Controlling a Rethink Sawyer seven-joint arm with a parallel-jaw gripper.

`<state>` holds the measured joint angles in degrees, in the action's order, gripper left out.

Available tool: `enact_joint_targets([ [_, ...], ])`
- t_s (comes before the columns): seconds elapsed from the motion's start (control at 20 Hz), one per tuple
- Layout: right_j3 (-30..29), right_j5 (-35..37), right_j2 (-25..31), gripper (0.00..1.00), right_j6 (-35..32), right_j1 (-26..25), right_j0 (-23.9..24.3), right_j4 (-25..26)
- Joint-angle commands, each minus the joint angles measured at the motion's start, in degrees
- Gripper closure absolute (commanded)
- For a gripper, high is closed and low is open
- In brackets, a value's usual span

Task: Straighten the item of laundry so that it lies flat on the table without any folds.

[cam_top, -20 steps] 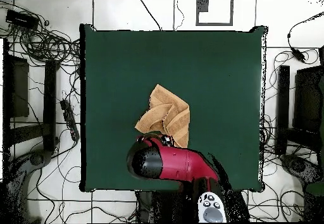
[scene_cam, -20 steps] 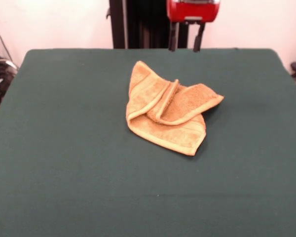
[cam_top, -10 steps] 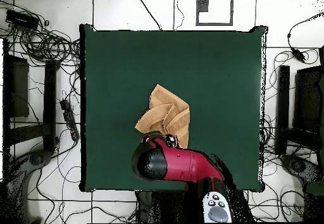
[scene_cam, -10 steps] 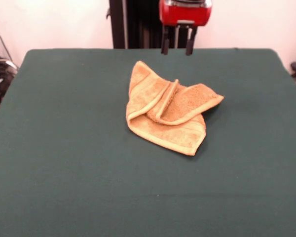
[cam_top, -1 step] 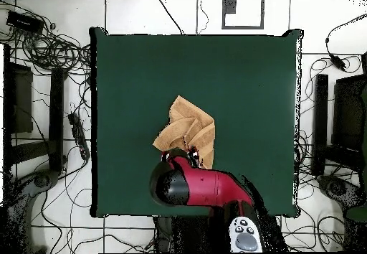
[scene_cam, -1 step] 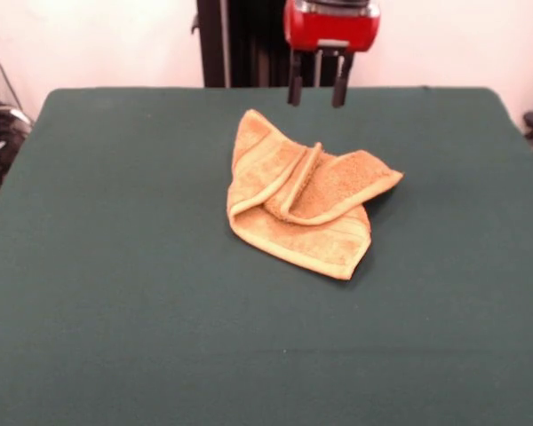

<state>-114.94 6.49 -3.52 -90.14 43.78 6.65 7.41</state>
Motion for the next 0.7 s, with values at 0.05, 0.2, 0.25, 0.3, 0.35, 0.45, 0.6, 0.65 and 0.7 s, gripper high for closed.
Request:
enact_joint_targets([
  [0.05, -0.02, -10.80, 7.49, 0.00, -9.25, -3.89, 2.20, 3.08],
  [0.2, -1.11, -12.40, 8.86, 0.00, -9.36, -3.70, 3.22, 3.85],
  [0.25, -1.31, -12.41, 9.37, 0.00, -9.32, -3.63, 3.63, 4.01],
  [0.3, -1.52, -12.42, 9.89, 0.00, -9.28, -3.56, 4.04, 4.17],
  [0.35, -1.87, -12.87, 12.06, 0.00, -9.09, -4.15, 5.45, 5.13],
  [0.45, -2.10, -12.61, 13.88, 0.00, -8.93, -4.63, 6.74, 5.91],
  [0.6, -2.72, -11.83, 16.94, 0.00, -8.66, -4.74, 8.96, 6.98],
  [0.65, -3.04, -11.68, 17.97, 0.00, -8.57, -4.60, 9.76, 7.44],
  [0.7, -3.20, -12.02, 18.98, 0.00, -8.51, -4.72, 10.41, 8.05],
])
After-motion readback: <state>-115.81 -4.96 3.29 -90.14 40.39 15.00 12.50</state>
